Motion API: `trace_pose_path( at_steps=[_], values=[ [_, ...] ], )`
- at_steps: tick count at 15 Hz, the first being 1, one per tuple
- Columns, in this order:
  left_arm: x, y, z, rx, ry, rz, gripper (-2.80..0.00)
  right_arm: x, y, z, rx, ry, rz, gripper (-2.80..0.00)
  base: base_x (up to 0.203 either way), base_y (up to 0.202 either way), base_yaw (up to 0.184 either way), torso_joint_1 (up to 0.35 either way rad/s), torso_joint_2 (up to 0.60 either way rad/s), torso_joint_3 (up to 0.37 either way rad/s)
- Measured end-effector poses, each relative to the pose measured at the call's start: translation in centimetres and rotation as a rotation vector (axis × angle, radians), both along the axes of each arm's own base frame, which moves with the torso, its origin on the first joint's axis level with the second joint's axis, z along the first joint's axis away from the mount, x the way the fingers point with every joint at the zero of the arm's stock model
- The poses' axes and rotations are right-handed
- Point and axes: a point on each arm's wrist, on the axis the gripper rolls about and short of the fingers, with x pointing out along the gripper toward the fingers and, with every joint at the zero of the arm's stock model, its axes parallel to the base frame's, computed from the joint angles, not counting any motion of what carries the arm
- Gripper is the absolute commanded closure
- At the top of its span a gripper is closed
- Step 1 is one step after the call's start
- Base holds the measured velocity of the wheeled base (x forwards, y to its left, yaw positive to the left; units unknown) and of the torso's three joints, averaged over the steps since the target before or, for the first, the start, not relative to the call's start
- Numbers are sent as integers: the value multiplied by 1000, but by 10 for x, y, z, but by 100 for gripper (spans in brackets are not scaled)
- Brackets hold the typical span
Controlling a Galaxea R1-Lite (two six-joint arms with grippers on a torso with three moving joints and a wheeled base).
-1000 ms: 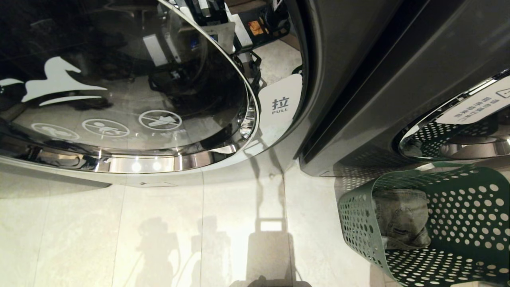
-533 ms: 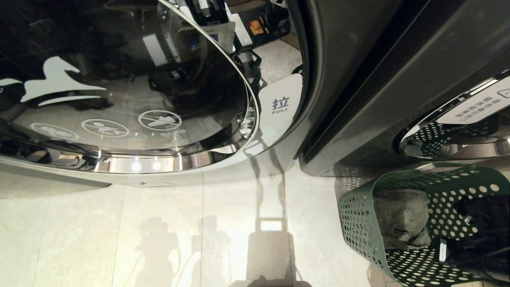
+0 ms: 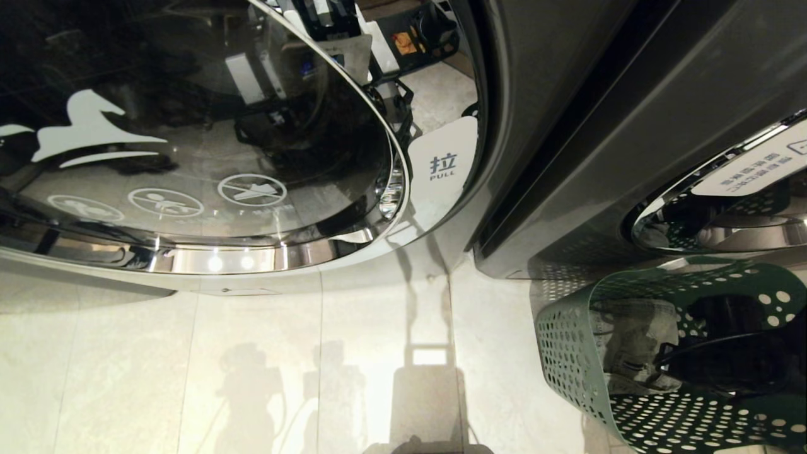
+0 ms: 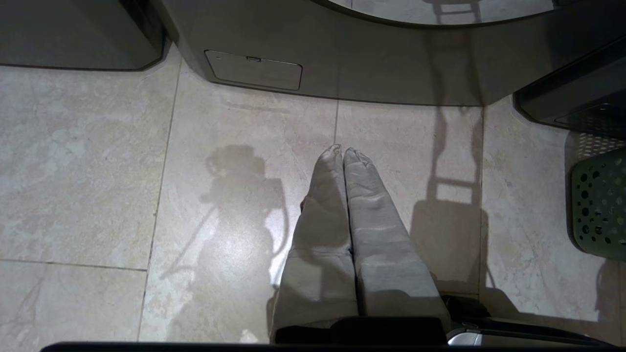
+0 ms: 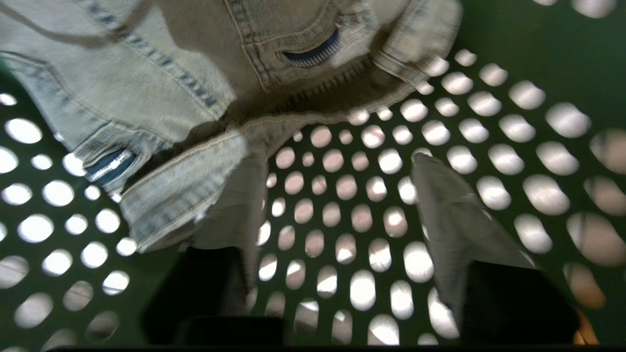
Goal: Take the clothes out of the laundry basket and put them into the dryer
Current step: Take the clothes out of the basket
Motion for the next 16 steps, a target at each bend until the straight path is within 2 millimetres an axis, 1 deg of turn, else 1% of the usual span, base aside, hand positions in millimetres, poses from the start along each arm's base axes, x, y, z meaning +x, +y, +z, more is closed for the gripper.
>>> trace_pose_path(
  at_steps=[3, 7, 9, 12, 16],
  values=[
    [0, 0, 0, 0, 0, 0, 0, 15, -16, -24, 36, -3, 35, -280, 0, 0, 0, 0, 0, 0],
    [0, 0, 0, 0, 0, 0, 0, 39, -46, -52, 4, -114, 222, -280, 0, 0, 0, 0, 0, 0],
    [0, 0, 0, 0, 0, 0, 0, 53, -56, -67, -1, -149, 285, -280, 0, 0, 0, 0, 0, 0],
    [0, 0, 0, 0, 0, 0, 0, 66, -63, -91, 50, -181, 353, -280, 0, 0, 0, 0, 0, 0],
    [0, 0, 0, 0, 0, 0, 0, 75, -65, -116, 70, -178, 384, -280, 0, 0, 0, 0, 0, 0]
  ],
)
